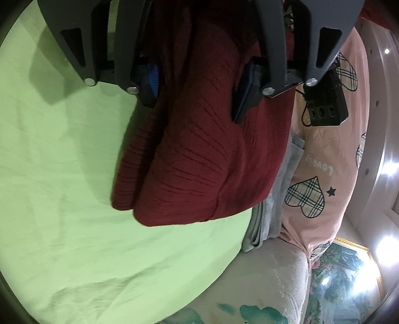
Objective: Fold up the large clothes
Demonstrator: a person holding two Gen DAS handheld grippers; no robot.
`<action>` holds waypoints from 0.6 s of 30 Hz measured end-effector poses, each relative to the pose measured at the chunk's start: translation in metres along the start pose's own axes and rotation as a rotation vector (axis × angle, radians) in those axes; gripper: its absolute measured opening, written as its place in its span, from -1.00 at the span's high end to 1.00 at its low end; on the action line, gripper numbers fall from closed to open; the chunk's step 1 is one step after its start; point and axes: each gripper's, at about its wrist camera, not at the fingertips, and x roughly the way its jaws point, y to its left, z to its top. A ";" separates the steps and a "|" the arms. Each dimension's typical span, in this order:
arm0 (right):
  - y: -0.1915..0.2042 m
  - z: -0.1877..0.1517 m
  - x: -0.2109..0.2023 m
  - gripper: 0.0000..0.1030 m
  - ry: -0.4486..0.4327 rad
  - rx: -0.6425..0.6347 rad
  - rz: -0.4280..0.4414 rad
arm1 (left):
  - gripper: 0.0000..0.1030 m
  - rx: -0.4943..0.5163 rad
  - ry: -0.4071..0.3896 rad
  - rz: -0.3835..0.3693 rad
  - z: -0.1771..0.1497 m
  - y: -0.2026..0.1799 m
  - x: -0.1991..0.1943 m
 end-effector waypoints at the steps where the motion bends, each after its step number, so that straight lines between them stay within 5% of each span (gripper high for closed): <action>1: 0.000 -0.001 -0.004 -0.27 -0.006 0.002 -0.019 | -0.41 -0.003 -0.004 0.010 0.000 -0.002 -0.003; 8: 0.003 0.003 -0.056 -0.34 -0.148 0.009 -0.096 | -0.34 0.006 -0.128 0.032 -0.009 -0.005 -0.057; 13: 0.017 0.017 -0.041 -0.28 -0.117 -0.027 -0.117 | -0.12 0.092 -0.181 -0.001 -0.012 -0.022 -0.076; 14: 0.017 0.019 -0.028 -0.19 -0.080 -0.019 -0.151 | 0.00 0.115 -0.172 -0.003 -0.014 -0.027 -0.074; 15: 0.018 0.020 -0.021 0.15 -0.064 -0.017 -0.169 | 0.01 0.147 -0.158 -0.004 -0.017 -0.032 -0.071; 18: 0.027 0.020 -0.015 0.48 -0.073 -0.043 -0.191 | 0.01 0.226 -0.114 0.002 -0.024 -0.047 -0.058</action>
